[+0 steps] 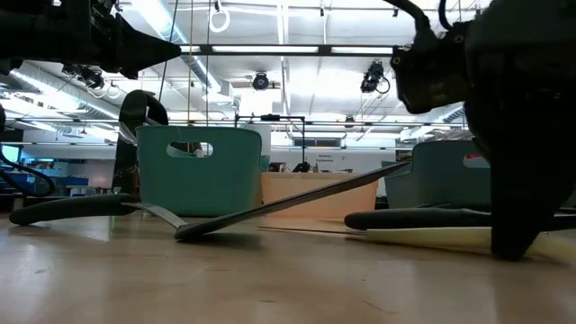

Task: Pick & Place Kitchen Items
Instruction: Put the yellow knife into the orange bin

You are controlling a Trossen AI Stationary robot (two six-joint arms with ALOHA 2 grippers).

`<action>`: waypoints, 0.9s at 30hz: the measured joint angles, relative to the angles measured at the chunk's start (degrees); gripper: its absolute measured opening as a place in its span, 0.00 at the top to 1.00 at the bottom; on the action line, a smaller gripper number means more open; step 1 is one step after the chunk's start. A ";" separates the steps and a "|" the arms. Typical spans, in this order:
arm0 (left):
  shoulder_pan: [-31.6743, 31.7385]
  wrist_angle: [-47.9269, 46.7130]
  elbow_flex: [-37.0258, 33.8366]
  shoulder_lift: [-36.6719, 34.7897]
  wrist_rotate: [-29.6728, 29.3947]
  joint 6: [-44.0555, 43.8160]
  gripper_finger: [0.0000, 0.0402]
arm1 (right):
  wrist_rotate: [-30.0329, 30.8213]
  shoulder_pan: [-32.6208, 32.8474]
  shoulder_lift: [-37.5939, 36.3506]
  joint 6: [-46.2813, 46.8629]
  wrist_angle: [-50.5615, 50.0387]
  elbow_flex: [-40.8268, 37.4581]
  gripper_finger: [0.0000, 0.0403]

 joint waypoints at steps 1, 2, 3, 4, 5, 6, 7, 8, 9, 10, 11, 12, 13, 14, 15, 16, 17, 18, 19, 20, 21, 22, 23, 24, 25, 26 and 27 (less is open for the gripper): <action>0.00 -0.01 0.00 0.00 0.00 0.00 0.93 | 0.64 0.08 -0.48 0.23 -0.98 -0.14 0.79; 0.00 -0.01 0.00 0.00 0.00 0.01 0.93 | 0.94 0.12 -0.91 0.27 -1.14 -0.14 0.79; 0.00 0.00 0.00 0.00 0.00 0.00 0.93 | 0.99 0.12 -1.29 0.27 -0.58 -0.07 0.79; -0.01 0.00 0.00 0.00 0.01 0.01 0.93 | 1.22 0.12 -1.48 0.26 -0.54 0.02 0.79; -0.01 0.00 0.00 0.00 0.02 0.02 0.93 | 1.44 0.12 -1.52 0.26 -0.65 0.03 0.79; -0.02 0.00 0.00 0.00 0.00 0.09 0.93 | 1.55 0.12 -1.52 0.26 -0.66 0.03 0.79; 0.00 -0.01 0.00 0.00 0.03 0.23 0.93 | 1.53 0.12 -1.50 0.19 -0.50 0.03 0.79; -0.01 0.00 0.00 0.00 0.04 0.22 0.93 | 1.69 0.12 -1.50 0.08 -0.25 0.03 0.79; -0.02 0.04 0.00 0.00 0.04 0.22 0.93 | 2.26 0.12 -1.52 0.15 -0.12 0.03 0.79; 0.00 0.02 0.00 0.00 0.15 0.24 0.93 | 2.69 0.12 -1.54 0.26 -0.20 0.03 0.79; 0.00 0.02 0.00 0.00 0.23 0.24 0.93 | 3.02 0.14 -1.65 0.26 -0.43 0.03 0.79; -0.02 0.02 0.00 -0.01 0.38 0.22 0.93 | 3.27 0.14 -1.90 0.27 -0.88 0.03 0.79; 0.00 0.03 0.00 -0.01 0.56 0.23 0.93 | 3.53 0.14 -2.25 0.32 -1.18 0.05 0.79; 0.00 0.02 0.00 0.00 0.75 0.23 0.93 | 4.02 0.14 -2.79 0.50 -1.69 0.10 0.79; 0.00 0.02 0.00 -0.01 1.02 0.24 0.93 | 4.98 0.14 -3.42 0.96 -2.96 0.10 0.79; 0.00 0.03 0.00 -0.02 1.38 0.25 0.93 | 5.72 0.15 -4.10 1.49 -4.36 0.10 0.79; 0.00 0.02 0.00 0.00 1.59 0.25 0.93 | 6.51 0.29 -4.97 1.63 -5.40 0.10 0.79; -0.01 0.00 0.00 0.00 1.66 0.30 0.93 | 8.04 0.53 -5.95 1.81 -6.42 0.10 0.79; -0.02 0.03 0.00 -0.02 1.65 0.66 0.93 | 9.92 0.80 -7.06 1.96 -7.40 0.12 0.79; 0.00 0.04 0.00 -0.02 1.64 1.11 0.93 | 12.00 1.17 -8.50 1.83 -8.37 0.14 0.79; 0.00 -0.07 0.00 0.00 1.64 1.40 0.93 | 14.47 1.65 -9.90 1.04 -9.23 0.14 0.79; 0.00 -0.09 0.00 0.00 1.58 1.57 0.94 | 17.07 2.21 -11.26 -0.33 -9.44 0.17 0.79; 0.00 -0.09 0.00 0.00 1.57 1.57 0.94 | 19.88 2.88 -12.95 -1.67 -9.32 0.18 0.79; 0.00 -0.18 0.00 0.00 1.57 1.61 0.94 | 22.84 3.55 -14.58 -3.52 -9.29 0.18 0.79; 0.00 -0.18 0.00 0.00 1.55 1.73 0.94 | 25.78 4.09 -16.41 -5.23 -8.90 0.18 0.79; 0.00 -0.19 0.00 0.00 1.53 1.75 0.94 | 28.34 4.69 -18.46 -7.05 -8.69 0.18 0.79; 0.00 -0.30 0.00 0.00 1.53 1.75 0.94 | 30.49 5.18 -20.56 -8.54 -8.98 0.18 0.79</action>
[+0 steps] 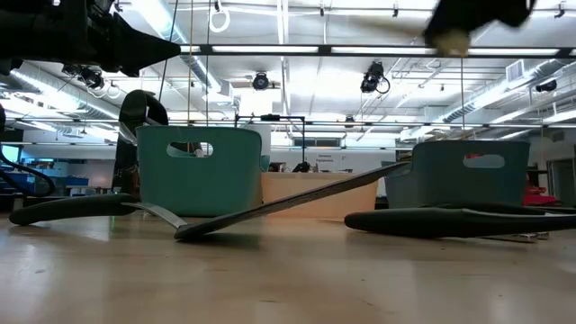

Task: Pick & Place Kitchen Items
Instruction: Put the yellow knife into the orange bin

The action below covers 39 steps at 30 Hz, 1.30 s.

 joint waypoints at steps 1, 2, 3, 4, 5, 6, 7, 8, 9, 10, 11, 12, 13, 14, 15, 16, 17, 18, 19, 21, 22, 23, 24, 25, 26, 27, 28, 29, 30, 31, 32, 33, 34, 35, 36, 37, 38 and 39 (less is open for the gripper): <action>0.00 -0.05 0.00 0.00 -0.01 0.02 0.94 | 1.94 0.35 -2.10 -1.60 -0.04 -0.13 0.79; 0.00 -0.09 0.00 0.00 -0.07 0.04 0.94 | 3.91 0.78 -4.30 -3.32 0.16 -0.62 0.79; 0.00 -0.14 0.00 0.00 -0.07 0.07 0.94 | 6.38 1.13 -6.71 -4.68 0.10 -1.24 0.79; 0.00 -0.16 0.00 0.00 -0.09 0.11 0.94 | 8.81 1.38 -9.09 -6.35 0.78 -2.25 0.79; 0.00 -0.13 0.00 0.00 -0.07 0.15 0.94 | 10.52 1.70 -11.74 -9.10 2.53 -3.72 0.79; 0.00 -0.17 0.00 0.00 -0.07 0.27 0.94 | 11.65 1.88 -14.58 -12.40 5.63 -5.82 0.79; 0.00 -0.16 0.00 0.00 -0.07 0.33 0.94 | 11.97 1.90 -17.53 -16.88 10.16 -8.44 0.79; 0.00 -0.16 0.00 0.00 -0.07 0.34 0.94 | 11.62 1.90 -20.61 -21.36 15.68 -11.61 0.79; 0.00 -0.16 0.00 0.00 -0.07 0.33 0.94 | 10.58 1.71 -23.49 -26.09 22.39 -15.30 0.79; 0.00 -0.16 0.00 0.00 -0.07 0.33 0.94 | 8.43 1.27 -26.25 -31.54 30.54 -19.46 0.79; 0.00 -0.16 0.00 0.00 -0.07 0.33 0.94 | 4.78 0.65 -28.74 -37.43 39.48 -23.95 0.79; 0.00 -0.16 0.00 0.00 -0.07 0.33 0.94 | 0.19 -0.29 -31.00 -42.23 48.68 -28.58 0.79; 0.00 -0.16 0.00 0.00 -0.08 0.33 0.94 | -4.57 -1.60 -32.99 -46.16 57.77 -33.36 0.79; 0.00 -0.16 0.00 0.00 -0.07 0.33 0.94 | -8.39 -3.01 -34.54 -49.31 66.13 -37.68 0.79; 0.00 -0.18 0.00 0.00 -0.07 0.34 0.95 | -10.99 -4.27 -35.83 -50.85 73.35 -41.88 0.79; 0.00 -0.18 0.00 0.00 -0.09 0.49 0.95 | -12.55 -5.35 -37.04 -51.45 78.46 -45.61 0.79; 0.00 -0.19 0.00 0.00 -0.08 0.63 0.95 | -13.14 -6.38 -37.85 -51.69 81.85 -48.76 0.79; 0.00 -0.27 0.00 0.00 -0.07 0.70 0.96 | -13.17 -7.30 -38.22 -51.62 84.26 -51.34 0.79; 0.00 -0.32 0.00 0.00 -0.07 0.76 0.97 | -13.09 -8.03 -38.75 -51.42 85.40 -53.60 0.79; 0.00 -0.27 0.00 -0.01 -0.10 1.39 0.98 | -12.44 -9.05 -39.70 -51.32 87.48 -57.02 0.79; 0.00 -0.33 0.00 0.00 -0.21 2.08 0.98 | -12.26 -9.40 -40.12 -51.45 89.09 -58.16 0.79; 0.00 -0.33 0.00 0.00 -0.40 2.24 0.98 | -11.60 -9.54 -40.68 -51.79 90.52 -59.34 0.79; 0.00 -0.31 0.00 -0.02 -0.55 2.38 0.98 | -11.14 -9.53 -41.01 -52.13 91.92 -60.33 0.79; 0.00 -0.47 0.00 0.00 -0.55 2.40 0.98 | -10.99 -9.52 -41.12 -52.88 92.91 -61.04 0.79; 0.00 -0.67 0.00 0.00 -0.56 2.40 0.98 | -10.91 -9.48 -41.37 -53.67 93.44 -61.77 0.79; 0.00 -0.70 0.00 0.00 -0.56 2.43 0.97 | -10.80 -9.47 -41.59 -54.09 94.13 -62.42 0.79; 0.00 -0.71 0.00 0.00 -0.55 2.43 0.96 | -10.82 -9.47 -41.61 -54.21 94.90 -62.78 0.79; 0.00 -0.83 0.00 0.00 -0.53 2.45 0.96 | -10.82 -9.47 -41.62 -54.45 96.04 -63.30 0.79; 0.00 -0.94 0.00 0.00 -0.55 2.49 0.95 | -10.76 -9.47 -41.66 -54.63 96.78 -63.94 0.79; -0.03 -1.24 0.00 -0.01 -0.41 2.38 0.95 | -10.28 -9.45 -41.66 -54.61 97.05 -64.50 0.79; -0.02 -1.73 0.00 0.00 0.06 2.16 0.94 | -9.79 -9.45 -41.63 -54.59 97.08 -64.99 0.79; -0.02 -2.06 0.00 0.02 0.41 1.93 0.94 | -9.14 -9.45 -41.65 -54.58 97.12 -65.35 0.79; -0.04 -2.26 0.00 0.00 0.83 1.74 0.94 | -8.36 -9.45 -41.70 -54.39 97.12 -65.59 0.79; -0.04 -2.59 0.00 0.00 1.53 1.31 0.94 | -7.25 -9.46 -41.72 -53.84 97.12 -65.61 0.79; -0.04 -2.87 0.00 0.00 1.90 0.82 0.94 | -6.19 -9.61 -41.72 -53.35 97.20 -65.61 0.79; -0.04 -2.89 0.00 0.02 2.17 0.61 0.95 | -4.79 -10.01 -41.72 -53.04 97.06 -65.32 0.79; -0.01 -2.58 0.00 0.00 2.53 0.59 0.95 | -3.46 -10.64 -41.70 -52.83 95.86 -64.08 0.79; -0.02 -1.94 0.00 0.00 2.61 0.59 0.95 | -2.93 -11.59 -41.70 -52.73 93.81 -61.99 0.79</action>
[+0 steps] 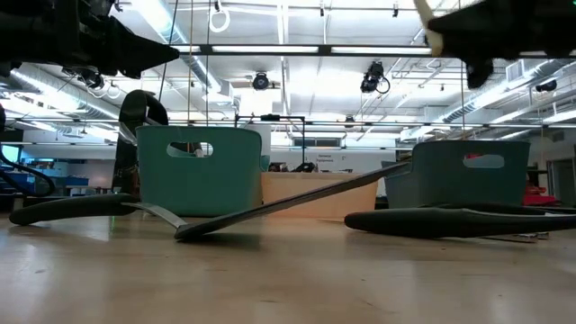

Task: Pick & Place Kitchen Items
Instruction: Put the yellow knife into the orange bin

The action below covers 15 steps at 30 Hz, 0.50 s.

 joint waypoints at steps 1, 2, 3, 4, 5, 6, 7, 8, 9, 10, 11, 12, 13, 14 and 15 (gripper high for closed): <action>0.00 0.72 0.00 -0.01 -0.03 0.07 0.96 | 0.02 -1.20 -0.04 0.07 -4.24 3.01 0.79; 0.00 1.35 0.00 -0.01 -0.06 0.21 0.96 | -0.44 -2.85 -0.02 0.62 -10.84 6.92 0.79; 0.00 1.82 0.00 0.00 -0.07 0.34 0.96 | -1.40 -4.76 0.41 2.07 -19.74 11.77 0.79; 0.00 2.28 0.00 -0.01 -0.08 0.42 0.97 | -1.64 -6.89 1.43 4.79 -29.42 17.17 0.79; 0.00 2.75 0.00 0.00 -0.08 0.39 0.97 | -1.25 -9.29 2.91 8.65 -39.16 22.67 0.79; 0.00 2.91 0.00 -0.02 -0.08 0.28 0.97 | 0.01 -11.85 4.66 13.81 -49.16 28.18 0.79; 0.00 2.99 0.00 -0.02 -0.08 0.28 0.97 | 0.67 -14.34 6.25 18.37 -57.94 32.87 0.79; 0.00 2.99 0.00 0.00 -0.08 0.30 0.97 | 0.46 -17.25 8.41 21.81 -66.27 37.75 0.79; 0.00 3.09 0.00 0.00 -0.08 0.37 0.97 | -0.41 -19.88 10.51 24.11 -72.93 42.06 0.79; 0.00 3.21 0.00 0.00 -0.08 0.34 0.97 | -1.71 -22.48 12.58 25.14 -77.84 45.44 0.79; 0.00 3.24 0.00 -0.01 -0.08 0.28 0.97 | -3.13 -24.91 14.81 25.37 -81.21 47.99 0.79; 0.00 3.23 0.00 0.00 -0.08 0.28 0.97 | -4.83 -27.10 17.11 25.03 -82.44 49.98 0.79; 0.00 3.23 0.00 0.00 -0.08 0.28 0.97 | -7.29 -29.14 19.40 24.07 -81.94 51.56 0.79; 0.00 3.30 0.00 0.00 -0.08 0.28 0.97 | -10.05 -31.20 21.68 22.83 -80.75 52.74 0.79; 0.00 3.34 0.00 -0.01 -0.10 0.29 0.97 | -12.55 -33.01 23.96 22.09 -79.28 53.57 0.79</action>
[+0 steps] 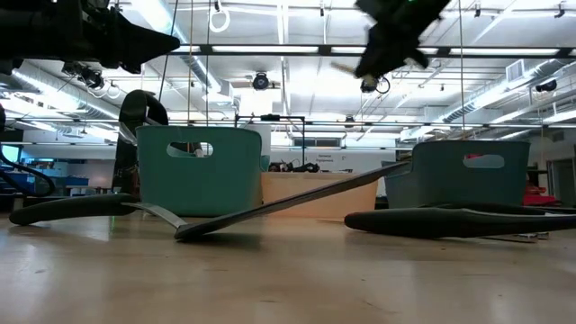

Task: Pick & Place Kitchen Items
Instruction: Put the yellow knife into the orange bin

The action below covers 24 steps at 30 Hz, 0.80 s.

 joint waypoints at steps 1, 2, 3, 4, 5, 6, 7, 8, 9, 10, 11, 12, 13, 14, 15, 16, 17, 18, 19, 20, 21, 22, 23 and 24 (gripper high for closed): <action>0.00 -0.03 0.00 0.01 0.00 0.08 0.97 | -2.16 -1.60 2.18 -0.76 2.23 0.30 0.79; 0.00 -0.03 0.00 0.01 -0.02 0.13 0.97 | -4.13 -3.03 4.40 -0.89 4.44 0.35 0.79; 0.00 0.01 0.00 0.01 -0.02 0.13 0.97 | -5.73 -4.35 6.73 -0.93 6.57 0.29 0.79; 0.00 0.02 0.00 0.00 -0.02 0.13 0.97 | -6.90 -5.44 8.91 -0.82 8.06 0.16 0.79; 0.00 0.00 0.00 0.01 -0.02 0.13 0.98 | -7.66 -6.41 10.95 -0.39 9.15 -0.02 0.79; 0.00 -0.01 0.00 0.01 -0.02 0.13 0.98 | -8.02 -7.14 12.90 0.40 9.76 -0.16 0.79; 0.00 0.01 0.00 0.01 -0.02 0.13 0.97 | -8.02 -7.74 14.68 1.36 9.84 -0.17 0.79; 0.00 0.00 0.00 0.01 -0.02 0.13 0.97 | -7.99 -8.21 16.37 2.73 9.84 -0.17 0.79; 0.00 -0.01 0.00 0.01 -0.02 0.13 0.97 | -8.12 -8.52 17.98 3.87 10.05 -0.17 0.79; 0.00 -0.01 0.00 0.01 -0.02 0.13 0.97 | -9.04 -8.71 19.53 4.72 10.76 -0.21 0.79; 0.00 -0.01 0.00 0.01 -0.02 0.13 0.97 | -10.38 -8.76 20.93 5.40 11.90 -0.21 0.79; 0.00 -0.02 0.00 0.01 -0.02 0.13 0.97 | -11.57 -8.71 22.10 6.13 13.06 -0.21 0.79; 0.00 -0.03 0.00 0.01 -0.02 0.13 0.97 | -12.30 -8.68 23.14 6.77 14.08 -0.22 0.79; 0.00 -0.01 0.00 0.01 -0.02 0.13 0.97 | -13.04 -8.65 23.94 7.57 14.98 -0.24 0.79; 0.00 -0.03 0.00 0.01 -0.02 0.13 0.97 | -14.14 -8.63 24.59 8.54 15.33 -0.21 0.79; 0.00 -0.03 0.00 0.01 -0.02 0.13 0.98 | -15.10 -8.63 25.26 9.44 15.14 -0.21 0.79; 0.00 -0.01 0.00 0.01 -0.02 0.13 0.98 | -16.03 -8.65 25.86 10.18 14.72 -0.21 0.79; 0.00 -0.01 0.00 0.01 -0.02 0.13 0.98 | -16.81 -8.68 26.30 11.17 13.96 -0.23 0.79; 0.00 -0.01 0.00 0.01 -0.02 0.13 0.98 | -17.00 -8.68 26.58 11.96 13.12 -0.24 0.79; 0.01 -0.01 0.00 0.01 -0.02 0.07 0.97 | -16.95 -8.71 26.68 12.59 12.40 -0.24 0.79; 0.00 -0.01 0.00 0.01 -0.02 0.07 0.97 | -16.92 -8.86 26.71 13.18 11.66 -0.24 0.79; 0.01 -0.01 0.00 0.01 -0.02 0.10 0.97 | -16.89 -9.11 26.71 13.66 10.78 -0.24 0.79; 0.00 0.00 0.00 0.00 -0.02 0.13 0.97 | -16.91 -9.27 26.71 14.01 10.00 -0.24 0.79; 0.01 -0.01 0.00 0.01 -0.02 0.12 0.96 | -16.82 -9.48 26.73 14.27 9.45 -0.24 0.79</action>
